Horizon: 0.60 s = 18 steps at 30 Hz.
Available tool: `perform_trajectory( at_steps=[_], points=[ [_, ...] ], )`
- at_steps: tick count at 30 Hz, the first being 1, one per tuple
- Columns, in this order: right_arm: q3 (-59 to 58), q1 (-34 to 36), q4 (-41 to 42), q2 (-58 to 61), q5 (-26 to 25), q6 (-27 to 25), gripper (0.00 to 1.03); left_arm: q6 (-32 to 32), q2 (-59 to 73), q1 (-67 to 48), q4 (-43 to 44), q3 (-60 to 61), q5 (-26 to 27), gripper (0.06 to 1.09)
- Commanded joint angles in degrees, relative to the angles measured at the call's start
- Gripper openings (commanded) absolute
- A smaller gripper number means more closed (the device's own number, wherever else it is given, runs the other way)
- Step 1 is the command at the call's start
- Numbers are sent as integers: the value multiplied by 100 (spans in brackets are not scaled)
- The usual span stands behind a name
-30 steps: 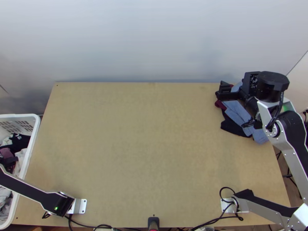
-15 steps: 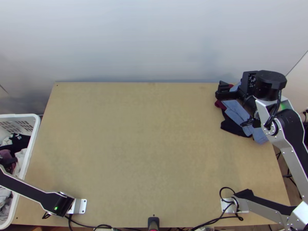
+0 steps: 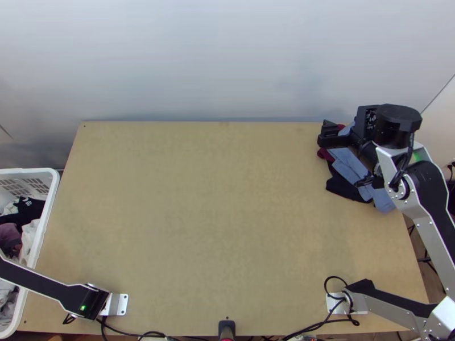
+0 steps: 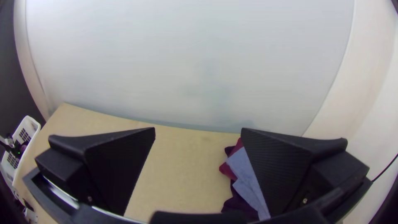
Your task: Fold the t-shirt
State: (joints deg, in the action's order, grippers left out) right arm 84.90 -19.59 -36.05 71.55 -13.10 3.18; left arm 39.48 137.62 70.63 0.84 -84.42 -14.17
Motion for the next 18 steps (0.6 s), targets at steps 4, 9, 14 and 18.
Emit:
perform_trajectory(
  at_steps=[4,9,14,18],
  points=[
    [35,0,2,-1,-8,-2,96,-46,54,3,21,128,55,10],
    [70,0,2,-1,-8,-2,96,-257,-183,21,-128,119,64,10],
    [79,0,2,-1,-8,-2,96,-1030,-1150,56,-1473,-83,767,10],
    [26,26,-16,-9,1,7,96,-1364,-2134,-32,-2536,-39,996,10]
  ],
)
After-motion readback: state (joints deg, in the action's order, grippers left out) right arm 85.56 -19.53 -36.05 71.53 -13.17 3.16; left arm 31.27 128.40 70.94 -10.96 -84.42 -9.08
